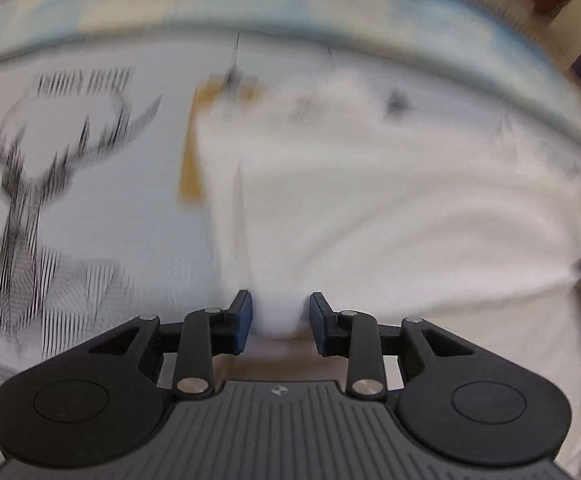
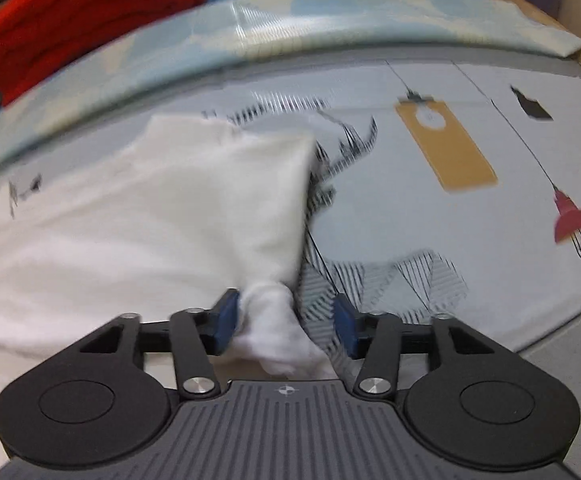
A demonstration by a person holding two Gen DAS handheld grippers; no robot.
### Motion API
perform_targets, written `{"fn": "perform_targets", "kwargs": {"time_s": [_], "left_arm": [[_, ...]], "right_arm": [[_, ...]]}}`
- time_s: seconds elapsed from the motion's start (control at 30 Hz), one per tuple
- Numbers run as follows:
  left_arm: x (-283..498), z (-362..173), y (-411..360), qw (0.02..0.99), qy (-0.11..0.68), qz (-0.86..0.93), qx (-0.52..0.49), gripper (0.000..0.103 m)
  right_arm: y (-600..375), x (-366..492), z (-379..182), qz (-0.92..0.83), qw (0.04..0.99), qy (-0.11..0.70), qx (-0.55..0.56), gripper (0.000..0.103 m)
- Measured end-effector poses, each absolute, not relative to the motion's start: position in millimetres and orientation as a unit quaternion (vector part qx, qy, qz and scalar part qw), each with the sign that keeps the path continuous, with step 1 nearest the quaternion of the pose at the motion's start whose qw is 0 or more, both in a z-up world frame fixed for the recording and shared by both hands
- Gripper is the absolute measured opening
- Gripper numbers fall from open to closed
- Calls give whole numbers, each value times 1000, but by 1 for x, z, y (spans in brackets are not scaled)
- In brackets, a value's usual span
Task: Fold small clothes
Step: 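Release the shirt with both tools and lift them away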
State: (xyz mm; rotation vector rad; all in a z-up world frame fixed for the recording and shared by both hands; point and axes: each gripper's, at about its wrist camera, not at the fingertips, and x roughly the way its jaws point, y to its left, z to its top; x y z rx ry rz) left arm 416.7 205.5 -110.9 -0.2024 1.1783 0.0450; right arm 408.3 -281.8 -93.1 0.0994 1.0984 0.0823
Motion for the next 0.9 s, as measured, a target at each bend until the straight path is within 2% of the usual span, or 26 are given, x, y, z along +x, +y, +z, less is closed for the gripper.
{"fn": "perform_targets", "kwargs": {"time_s": [0.1,0.27,0.5,0.73,0.9], "left_arm": [[411,-92,197,830,550,30,-84,34],[386,-39,184,870,484,27,-95,43],[318,25,170,899,427,61,-80,79],[209,42,136,921,389,34,-5,83],[137,20,115,924,382,27,-2,85]], "right_arm": [[-285,398,-75,18,850,522,70,60],[-281,371,-9,16,892,447,65,58],[-297,302,81,48,925,361,107,58],[-330,207,113,57,942,310,116,59],[-346,138,88,57,942,318,89,63]]}}
